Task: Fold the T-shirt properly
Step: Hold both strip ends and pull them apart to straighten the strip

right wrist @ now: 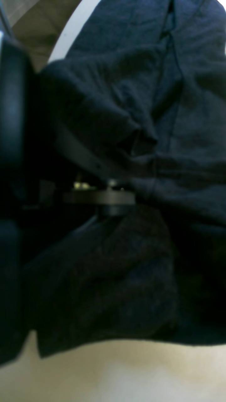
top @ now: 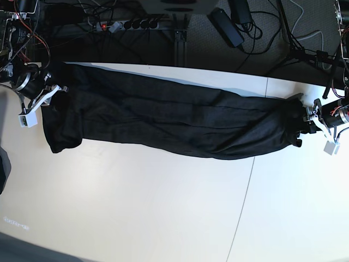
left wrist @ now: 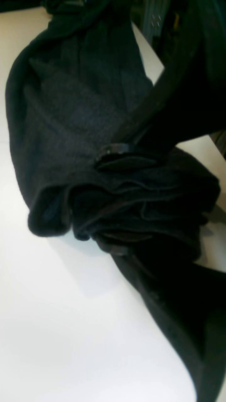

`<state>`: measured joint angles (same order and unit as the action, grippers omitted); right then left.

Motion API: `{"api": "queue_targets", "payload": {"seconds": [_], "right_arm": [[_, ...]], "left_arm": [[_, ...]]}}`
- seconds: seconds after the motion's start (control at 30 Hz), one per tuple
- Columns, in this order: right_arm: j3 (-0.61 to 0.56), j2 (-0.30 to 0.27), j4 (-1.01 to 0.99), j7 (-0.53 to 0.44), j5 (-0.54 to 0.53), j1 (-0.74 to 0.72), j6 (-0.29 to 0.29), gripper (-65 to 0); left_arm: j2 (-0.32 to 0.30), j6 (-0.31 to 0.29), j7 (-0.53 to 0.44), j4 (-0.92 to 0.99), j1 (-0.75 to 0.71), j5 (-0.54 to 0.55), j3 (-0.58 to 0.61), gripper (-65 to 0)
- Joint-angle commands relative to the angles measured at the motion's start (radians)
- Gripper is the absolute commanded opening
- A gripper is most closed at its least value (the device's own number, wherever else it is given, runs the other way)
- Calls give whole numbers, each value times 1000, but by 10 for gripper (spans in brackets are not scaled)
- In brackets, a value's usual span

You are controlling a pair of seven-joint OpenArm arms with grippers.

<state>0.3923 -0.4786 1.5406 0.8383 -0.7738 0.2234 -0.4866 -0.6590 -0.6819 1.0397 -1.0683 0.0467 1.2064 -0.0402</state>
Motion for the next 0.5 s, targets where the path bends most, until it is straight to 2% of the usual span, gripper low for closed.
{"api": "queue_targets", "payload": {"seconds": [0.0, 0.07, 0.23, 0.47], "right_arm": [[6, -17, 13, -19, -19, -16, -63, -650], [6, -17, 13, -19, -19, -19, -63, -650], [6, -17, 13, -18, -19, -27, -63, -650], [7, -20, 16, -4, -47, -32, -63, -650]], "left_arm": [[-4, -16, 42, -1, 0, -35, 3, -328], [8, -16, 42, -1, 0, -36, 3, -366], [13, -16, 24, -1, 1, -48, 3, -642], [7, -16, -52, -1, 30, -142, 2, -650]]}}
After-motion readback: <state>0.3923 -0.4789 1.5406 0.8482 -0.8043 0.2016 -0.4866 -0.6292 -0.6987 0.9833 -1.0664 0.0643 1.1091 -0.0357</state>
